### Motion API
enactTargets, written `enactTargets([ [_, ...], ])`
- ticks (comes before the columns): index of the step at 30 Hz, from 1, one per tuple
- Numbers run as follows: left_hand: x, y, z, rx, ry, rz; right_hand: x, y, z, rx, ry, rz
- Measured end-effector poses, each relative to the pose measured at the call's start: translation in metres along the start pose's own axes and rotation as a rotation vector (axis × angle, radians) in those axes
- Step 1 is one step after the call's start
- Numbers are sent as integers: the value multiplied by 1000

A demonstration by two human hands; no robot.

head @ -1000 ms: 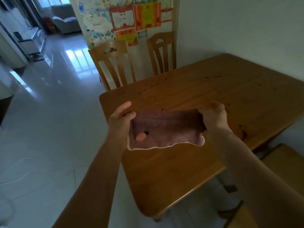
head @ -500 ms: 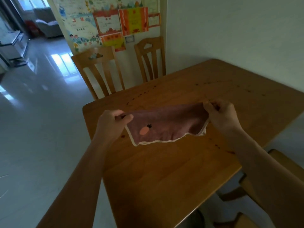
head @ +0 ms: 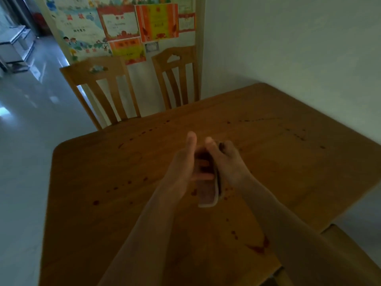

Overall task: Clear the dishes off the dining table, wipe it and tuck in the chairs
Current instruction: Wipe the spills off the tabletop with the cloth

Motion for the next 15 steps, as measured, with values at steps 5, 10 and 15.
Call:
enactTargets([
  [5,-7,30,39,14,-48,-36,24,-61,36,143,91,30],
  [10,-41,28,69,70,-115,104,43,-87,53,157,190,213],
  [15,-80,66,84,-84,-292,-87,55,-111,49,174,246,462],
])
Point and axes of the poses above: each hand's wrist, its own z-axis towards the middle knuckle, its own y-axis out of the palm, x = y × z, the point moved 10 cm from there along z, towards the middle knuckle, and after that the axes turned 5 degrees about y, right-handed, at the moved point
